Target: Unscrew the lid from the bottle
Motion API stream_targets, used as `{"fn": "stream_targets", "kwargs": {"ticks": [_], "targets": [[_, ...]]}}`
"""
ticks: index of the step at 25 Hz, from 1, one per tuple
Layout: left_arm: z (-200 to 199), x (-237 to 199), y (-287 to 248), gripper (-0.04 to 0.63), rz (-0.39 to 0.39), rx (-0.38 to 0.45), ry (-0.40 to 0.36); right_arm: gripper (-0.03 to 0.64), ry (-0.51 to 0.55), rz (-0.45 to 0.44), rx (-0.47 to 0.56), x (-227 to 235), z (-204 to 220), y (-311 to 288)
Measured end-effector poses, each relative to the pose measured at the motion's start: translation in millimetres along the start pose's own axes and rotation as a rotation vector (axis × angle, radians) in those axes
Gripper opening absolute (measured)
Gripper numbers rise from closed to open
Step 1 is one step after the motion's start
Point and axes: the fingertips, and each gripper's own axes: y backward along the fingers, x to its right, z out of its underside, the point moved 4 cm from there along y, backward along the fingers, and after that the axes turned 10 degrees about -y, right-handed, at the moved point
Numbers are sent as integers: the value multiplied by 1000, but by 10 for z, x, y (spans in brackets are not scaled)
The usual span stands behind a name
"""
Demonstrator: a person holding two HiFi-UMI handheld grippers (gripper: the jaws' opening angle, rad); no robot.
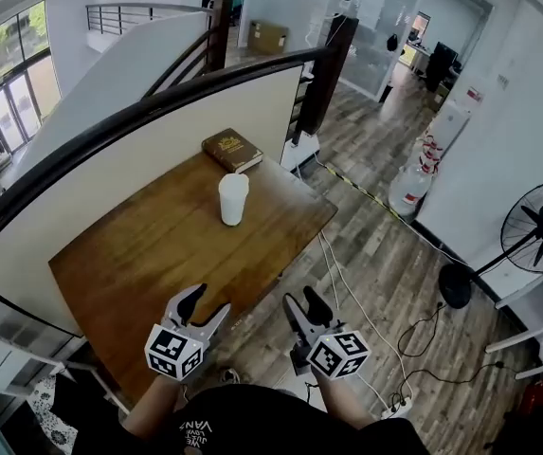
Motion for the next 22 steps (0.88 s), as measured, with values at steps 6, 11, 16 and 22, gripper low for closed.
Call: {"fn": "stream_targets", "kwargs": {"ticks": [6,11,16,22], "targets": [[192,-344,-206,252,-7,-31,19,204,11,2,-34,131,65,-435],[292,-531,-354,262,-47,-58,37,210,-3,-27,-65,288,67,-806],[355,-767,-584,269,-139,-77,59,212,14,-104,-114,514,-50,-1287],[348,-918,-974,275,-273,-109,95,212,42,-224,-212,841,-236,-1750]]}}
